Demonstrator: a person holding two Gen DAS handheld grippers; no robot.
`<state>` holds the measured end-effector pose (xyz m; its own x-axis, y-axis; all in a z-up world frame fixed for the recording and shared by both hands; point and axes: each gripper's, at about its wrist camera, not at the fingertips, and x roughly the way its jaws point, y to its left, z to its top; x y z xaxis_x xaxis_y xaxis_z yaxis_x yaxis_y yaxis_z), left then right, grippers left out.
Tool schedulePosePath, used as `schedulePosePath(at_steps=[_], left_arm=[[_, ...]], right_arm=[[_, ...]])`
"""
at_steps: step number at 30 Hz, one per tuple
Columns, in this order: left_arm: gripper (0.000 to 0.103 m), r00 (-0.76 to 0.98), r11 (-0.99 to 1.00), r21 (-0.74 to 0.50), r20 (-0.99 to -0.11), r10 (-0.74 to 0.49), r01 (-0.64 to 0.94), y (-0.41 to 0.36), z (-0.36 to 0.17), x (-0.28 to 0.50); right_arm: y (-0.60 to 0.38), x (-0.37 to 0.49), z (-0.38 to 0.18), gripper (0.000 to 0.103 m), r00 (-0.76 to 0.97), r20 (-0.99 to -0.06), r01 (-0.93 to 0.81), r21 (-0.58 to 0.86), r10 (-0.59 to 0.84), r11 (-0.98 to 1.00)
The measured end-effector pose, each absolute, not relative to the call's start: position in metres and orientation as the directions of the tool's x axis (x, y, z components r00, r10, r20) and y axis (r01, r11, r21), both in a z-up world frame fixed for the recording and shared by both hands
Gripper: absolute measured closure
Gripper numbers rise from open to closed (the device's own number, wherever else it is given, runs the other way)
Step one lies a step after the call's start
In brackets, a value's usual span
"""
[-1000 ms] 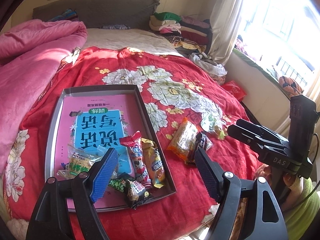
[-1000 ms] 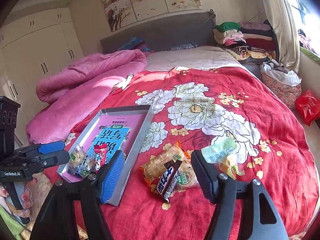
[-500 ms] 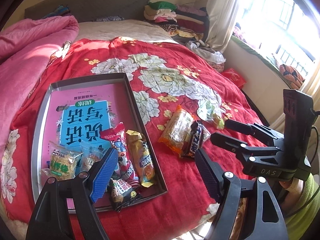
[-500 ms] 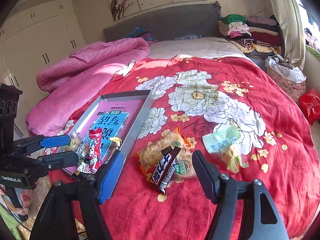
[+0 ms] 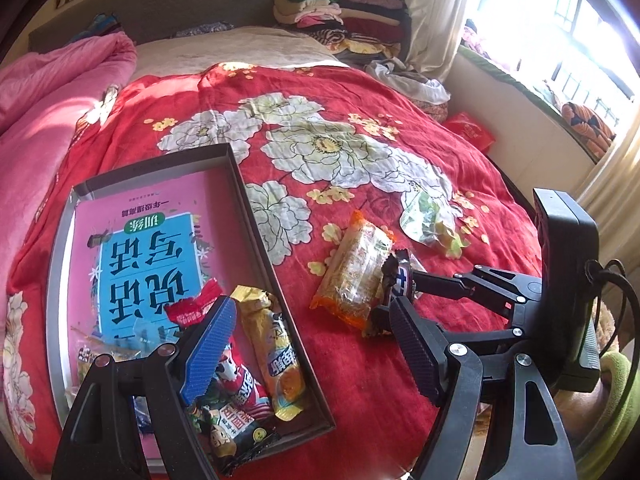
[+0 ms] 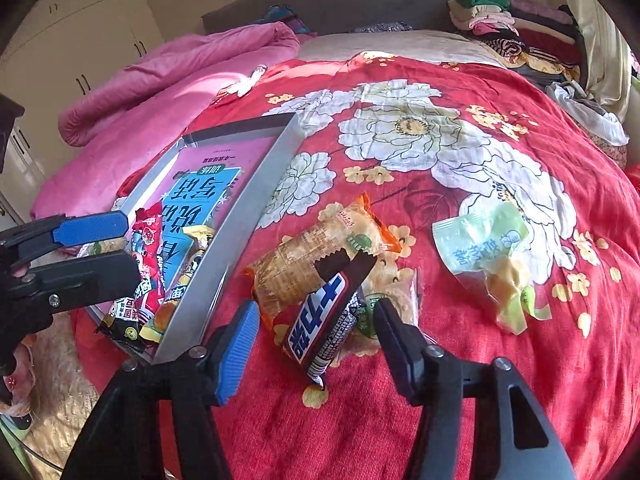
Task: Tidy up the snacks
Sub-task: 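Grasp the orange-topped bread bag with the left tool while the right tool grasps the Snickers bar, then carry the bread bag over the tray with the left tool while the right tool carries the Snickers bar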
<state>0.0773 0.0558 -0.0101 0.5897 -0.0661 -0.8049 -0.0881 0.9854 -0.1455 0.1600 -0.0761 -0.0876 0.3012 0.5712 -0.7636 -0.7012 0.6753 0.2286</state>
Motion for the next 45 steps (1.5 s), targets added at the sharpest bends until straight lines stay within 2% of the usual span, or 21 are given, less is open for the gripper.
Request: schedulePosePath(at_steps=[5, 6, 17, 27, 31, 34, 35, 37, 38, 45], left_arm=[[0.023, 0.532, 0.998, -0.057, -0.846, -0.035, -0.024, 0.040, -0.018, 0.108], [0.023, 0.519, 0.999, -0.044, -0.854, -0.031, -0.013, 0.038, -0.021, 0.113], [0.023, 0.419, 0.997, 0.026, -0.908, -0.008, 0.075, 0.010, -0.049, 0.157], [0.022, 0.341, 0.998, 0.036, -0.940, 0.016, 0.051, 0.005, -0.078, 0.178], [0.035, 0.327, 1.000, -0.016, -0.945, -0.018, 0.009, 0.008, -0.090, 0.184], [0.058, 0.359, 0.997, -0.069, -0.931, -0.060, -0.015, 0.011, -0.083, 0.183], [0.062, 0.371, 0.997, -0.078, -0.926, -0.067, -0.014, 0.011, -0.079, 0.182], [0.065, 0.391, 0.995, -0.098, -0.917, -0.087, -0.011, 0.013, -0.072, 0.178], [0.066, 0.399, 0.994, -0.113, -0.912, -0.097, -0.015, 0.015, -0.068, 0.177], [0.067, 0.493, 0.967, -0.247, -0.851, -0.181, -0.071, 0.043, -0.037, 0.158]], right_arm=[[-0.074, 0.156, -0.090, 0.072, 0.270, -0.761, -0.725, 0.243, 0.590, 0.645], [-0.074, 0.155, -0.090, 0.073, 0.255, -0.762, -0.727, 0.254, 0.595, 0.637], [-0.074, 0.147, -0.116, 0.073, 0.147, -0.825, -0.709, 0.296, 0.545, 0.640], [-0.079, 0.152, -0.117, 0.074, 0.120, -0.820, -0.695, 0.333, 0.560, 0.637], [-0.076, 0.152, -0.118, 0.074, 0.122, -0.821, -0.701, 0.326, 0.557, 0.634], [-0.074, 0.152, -0.118, 0.075, 0.120, -0.819, -0.703, 0.329, 0.561, 0.631], [-0.074, 0.153, -0.118, 0.076, 0.116, -0.815, -0.701, 0.338, 0.568, 0.628], [-0.075, 0.154, -0.117, 0.078, 0.108, -0.806, -0.695, 0.357, 0.582, 0.624], [-0.075, 0.155, -0.117, 0.085, 0.101, -0.803, -0.693, 0.367, 0.588, 0.620], [-0.081, 0.154, -0.112, 0.085, 0.098, -0.786, -0.687, 0.391, 0.611, 0.613]])
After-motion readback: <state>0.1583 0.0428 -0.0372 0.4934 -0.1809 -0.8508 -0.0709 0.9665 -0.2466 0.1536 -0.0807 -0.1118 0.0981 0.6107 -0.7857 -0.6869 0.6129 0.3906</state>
